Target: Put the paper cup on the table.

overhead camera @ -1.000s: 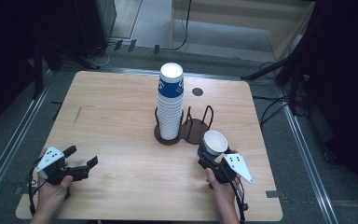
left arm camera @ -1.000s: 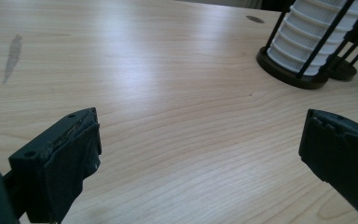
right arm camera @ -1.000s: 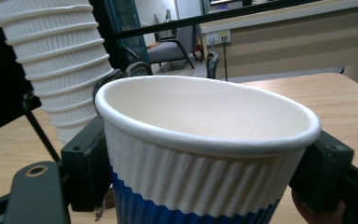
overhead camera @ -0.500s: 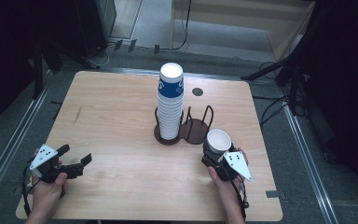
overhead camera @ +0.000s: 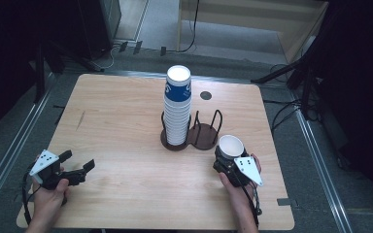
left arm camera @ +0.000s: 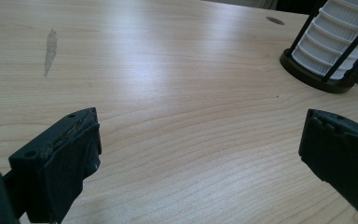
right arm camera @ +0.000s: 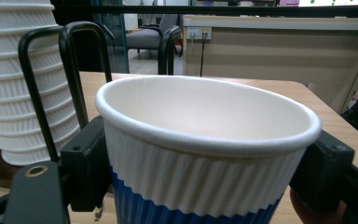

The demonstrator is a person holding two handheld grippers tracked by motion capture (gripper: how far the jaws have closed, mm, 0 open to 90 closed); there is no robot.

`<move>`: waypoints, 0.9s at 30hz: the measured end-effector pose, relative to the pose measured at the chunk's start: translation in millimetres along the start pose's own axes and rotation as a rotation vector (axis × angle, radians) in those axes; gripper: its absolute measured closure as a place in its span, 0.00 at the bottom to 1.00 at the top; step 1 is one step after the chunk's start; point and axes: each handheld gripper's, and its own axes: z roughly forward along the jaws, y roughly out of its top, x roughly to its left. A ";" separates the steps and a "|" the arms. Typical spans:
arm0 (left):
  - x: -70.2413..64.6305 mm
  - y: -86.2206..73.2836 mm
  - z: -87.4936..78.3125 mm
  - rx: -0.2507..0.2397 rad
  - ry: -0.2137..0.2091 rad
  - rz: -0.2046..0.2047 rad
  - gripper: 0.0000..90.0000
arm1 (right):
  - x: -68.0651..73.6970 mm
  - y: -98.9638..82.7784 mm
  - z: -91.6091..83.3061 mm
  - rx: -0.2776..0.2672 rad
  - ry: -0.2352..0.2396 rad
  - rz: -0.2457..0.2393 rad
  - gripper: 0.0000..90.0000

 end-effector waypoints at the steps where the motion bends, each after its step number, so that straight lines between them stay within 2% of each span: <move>1: 0.0 0.0 0.0 0.000 0.000 0.000 0.00 | 0.0 0.0 0.0 0.000 0.000 0.000 0.21; 5: -0.2 0.0 0.5 0.001 0.000 0.002 0.00 | -3.2 -1.0 2.2 0.003 -0.004 0.006 0.21; 10: -0.6 -0.1 0.8 0.002 -0.001 0.005 0.00 | -3.5 -3.5 7.0 0.010 -0.045 -0.021 0.21; 15: -0.4 -0.1 1.1 0.003 0.000 0.004 0.00 | -2.2 -3.6 10.4 0.025 -0.041 -0.032 0.21; 20: -0.6 -0.2 1.0 0.003 -0.002 0.004 0.00 | -0.4 -4.6 13.8 0.066 -0.049 -0.052 0.21; 27: -0.7 -0.2 1.1 0.004 -0.002 0.006 0.00 | -0.5 -5.0 16.2 0.093 -0.037 -0.038 0.20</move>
